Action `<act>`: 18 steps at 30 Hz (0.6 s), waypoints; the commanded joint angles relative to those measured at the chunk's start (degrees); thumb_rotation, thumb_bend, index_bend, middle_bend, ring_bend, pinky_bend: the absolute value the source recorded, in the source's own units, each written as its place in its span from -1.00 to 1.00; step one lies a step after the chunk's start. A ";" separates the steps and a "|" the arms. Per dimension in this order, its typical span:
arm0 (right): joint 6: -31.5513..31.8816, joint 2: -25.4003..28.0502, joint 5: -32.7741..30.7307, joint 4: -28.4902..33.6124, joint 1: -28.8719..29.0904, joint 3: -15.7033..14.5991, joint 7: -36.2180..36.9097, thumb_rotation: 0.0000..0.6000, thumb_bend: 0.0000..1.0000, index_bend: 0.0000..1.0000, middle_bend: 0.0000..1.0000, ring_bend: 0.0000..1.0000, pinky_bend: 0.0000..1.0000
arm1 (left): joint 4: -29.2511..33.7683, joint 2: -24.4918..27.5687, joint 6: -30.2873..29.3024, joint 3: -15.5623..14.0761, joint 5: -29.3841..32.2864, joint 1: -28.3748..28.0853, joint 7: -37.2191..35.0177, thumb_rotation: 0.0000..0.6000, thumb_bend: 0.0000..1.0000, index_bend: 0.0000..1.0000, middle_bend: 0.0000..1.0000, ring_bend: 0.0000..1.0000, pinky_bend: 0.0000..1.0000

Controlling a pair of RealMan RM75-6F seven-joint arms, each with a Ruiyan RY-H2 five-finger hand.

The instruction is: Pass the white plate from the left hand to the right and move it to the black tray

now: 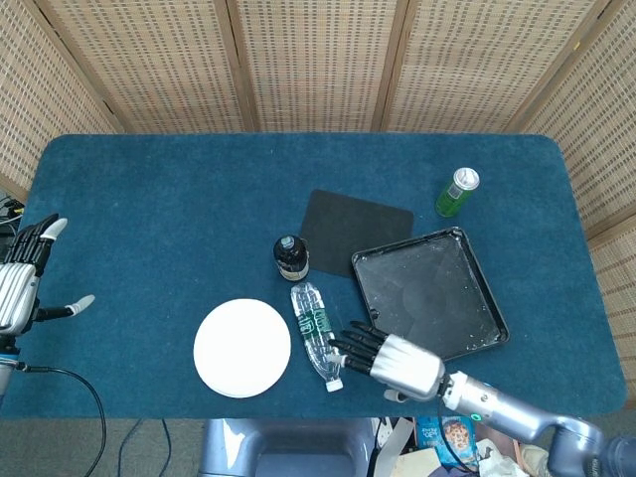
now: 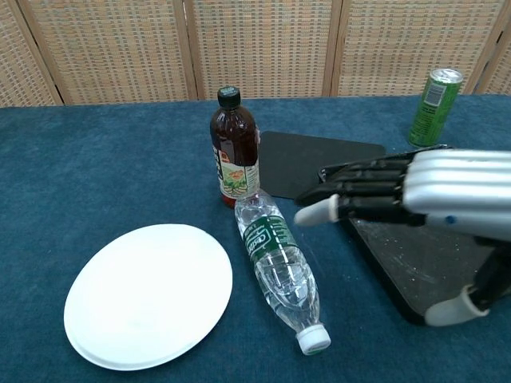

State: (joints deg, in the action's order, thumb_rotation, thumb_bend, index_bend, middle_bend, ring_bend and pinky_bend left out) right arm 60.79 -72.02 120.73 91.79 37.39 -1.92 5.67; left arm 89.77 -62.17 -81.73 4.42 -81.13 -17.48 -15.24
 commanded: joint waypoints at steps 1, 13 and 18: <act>-7.15 -5.86 0.16 0.67 5.85 1.95 0.07 1.00 -1.00 -0.92 -1.00 -1.00 -1.00 | -0.11 0.06 0.23 0.54 0.54 0.11 -0.37 1.00 -1.00 -1.00 -1.00 -1.00 -1.00; -16.45 -18.76 -3.01 -5.69 15.53 4.74 -5.62 1.00 -1.00 -0.80 -1.00 -1.00 -1.00 | -1.47 -0.02 3.10 2.13 2.85 0.07 -1.49 1.00 -1.00 -1.00 -1.00 -1.00 -1.00; -18.20 -23.00 -5.71 -9.43 17.30 4.89 -8.51 1.00 -1.00 -0.75 -1.00 -1.00 -1.00 | -2.05 -0.24 3.85 2.65 3.19 0.13 -1.64 1.00 -1.00 -1.00 -1.00 -1.00 -1.00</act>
State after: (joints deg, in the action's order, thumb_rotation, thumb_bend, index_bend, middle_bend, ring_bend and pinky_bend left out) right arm 43.25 -93.82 115.99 83.53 53.98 2.81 -1.79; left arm 87.73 -62.41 -77.88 7.07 -77.94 -17.36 -16.87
